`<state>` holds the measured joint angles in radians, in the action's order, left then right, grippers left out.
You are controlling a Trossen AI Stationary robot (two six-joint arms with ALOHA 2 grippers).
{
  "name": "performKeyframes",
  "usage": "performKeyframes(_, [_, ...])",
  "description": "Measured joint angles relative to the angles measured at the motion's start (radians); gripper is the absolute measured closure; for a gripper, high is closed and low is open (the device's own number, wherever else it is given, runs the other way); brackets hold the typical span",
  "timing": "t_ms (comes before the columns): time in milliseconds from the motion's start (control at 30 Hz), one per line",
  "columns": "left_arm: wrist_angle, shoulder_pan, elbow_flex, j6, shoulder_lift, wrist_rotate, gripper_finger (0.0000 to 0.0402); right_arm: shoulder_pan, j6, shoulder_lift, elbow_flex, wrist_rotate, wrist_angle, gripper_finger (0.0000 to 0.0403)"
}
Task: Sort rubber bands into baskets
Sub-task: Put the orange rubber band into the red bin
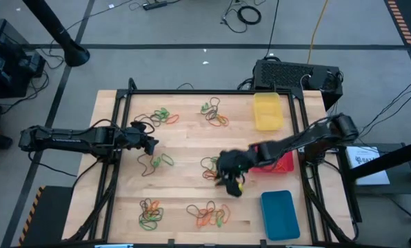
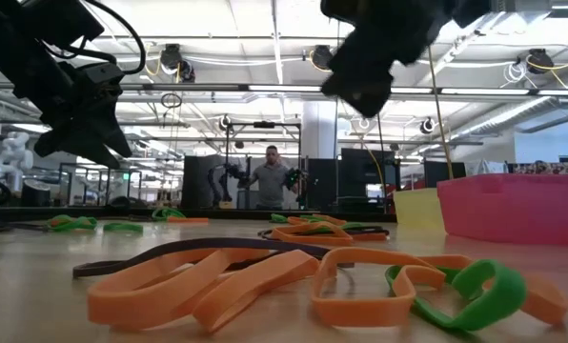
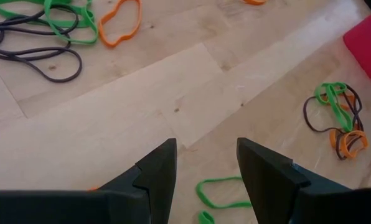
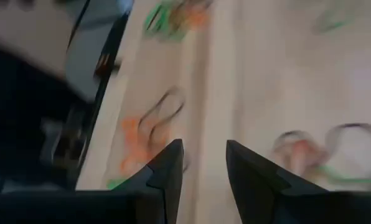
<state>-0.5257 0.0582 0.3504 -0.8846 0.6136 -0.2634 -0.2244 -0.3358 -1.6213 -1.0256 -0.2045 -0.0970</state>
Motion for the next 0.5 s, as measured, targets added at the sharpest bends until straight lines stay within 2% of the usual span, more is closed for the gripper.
performKeyframes(133, [-0.001,0.0,0.0,0.009,0.0,-0.001,0.0227,-0.071,0.064,-0.082,0.0,-0.038,0.004,0.0287])
performKeyframes(500, [-0.006,0.0,0.0,0.034,0.0,-0.021,0.0227,-0.195,0.051,-0.22,0.0,-0.031,0.009,0.0287])
